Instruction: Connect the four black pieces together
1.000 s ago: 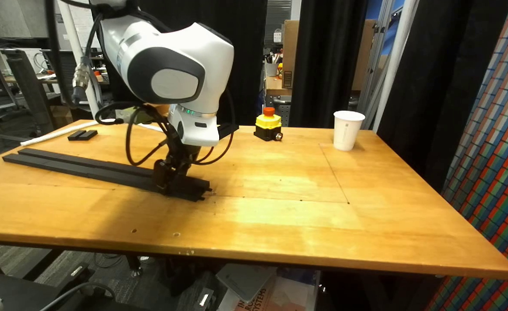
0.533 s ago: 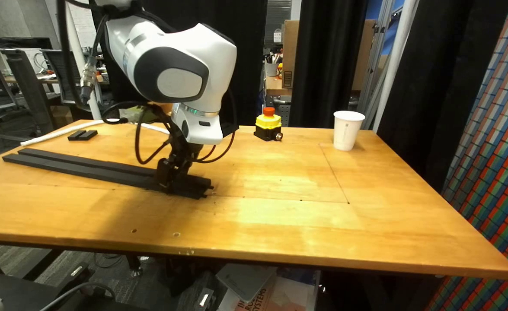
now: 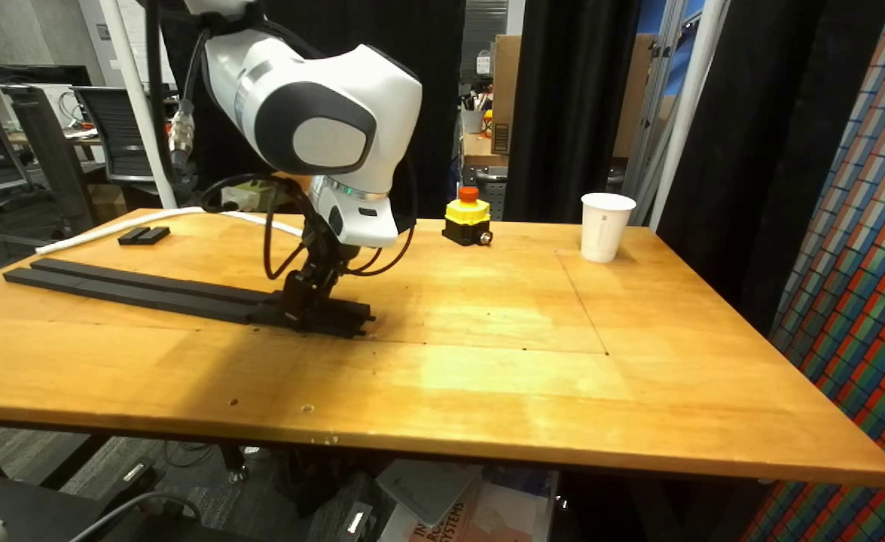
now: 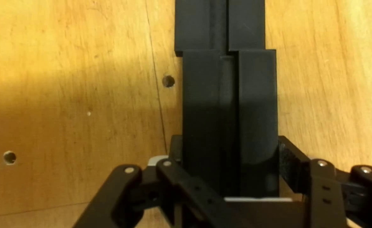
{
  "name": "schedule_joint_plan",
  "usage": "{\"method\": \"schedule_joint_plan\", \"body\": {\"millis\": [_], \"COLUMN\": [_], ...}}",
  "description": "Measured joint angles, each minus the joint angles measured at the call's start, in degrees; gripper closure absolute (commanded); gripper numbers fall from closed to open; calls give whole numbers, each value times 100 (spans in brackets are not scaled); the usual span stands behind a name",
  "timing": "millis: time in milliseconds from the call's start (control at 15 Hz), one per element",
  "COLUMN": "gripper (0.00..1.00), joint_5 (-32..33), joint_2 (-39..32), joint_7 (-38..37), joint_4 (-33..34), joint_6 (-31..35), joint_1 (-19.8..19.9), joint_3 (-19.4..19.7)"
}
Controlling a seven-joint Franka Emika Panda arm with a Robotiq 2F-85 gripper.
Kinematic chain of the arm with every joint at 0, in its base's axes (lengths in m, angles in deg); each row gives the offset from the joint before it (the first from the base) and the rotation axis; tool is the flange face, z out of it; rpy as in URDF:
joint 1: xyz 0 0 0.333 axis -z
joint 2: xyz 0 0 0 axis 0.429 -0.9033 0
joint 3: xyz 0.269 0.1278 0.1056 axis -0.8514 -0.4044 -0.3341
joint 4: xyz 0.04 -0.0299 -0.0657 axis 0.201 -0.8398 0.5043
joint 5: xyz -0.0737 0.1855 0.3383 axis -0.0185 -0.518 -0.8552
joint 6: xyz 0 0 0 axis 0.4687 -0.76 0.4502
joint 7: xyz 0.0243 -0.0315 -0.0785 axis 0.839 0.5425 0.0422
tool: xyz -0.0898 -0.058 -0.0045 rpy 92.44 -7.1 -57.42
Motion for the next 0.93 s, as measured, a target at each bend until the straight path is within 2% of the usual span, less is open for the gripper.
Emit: {"method": "schedule_joint_plan", "body": {"millis": [467,933], "gripper": [51,51], "joint_5": [-210,-111], "joint_2": [-114,-100], "joint_7": [124,-38], "joint_4": [102,102], "joint_6": [-11,-2], "joint_1": [0,-29], "joint_3": [-26,-19]}}
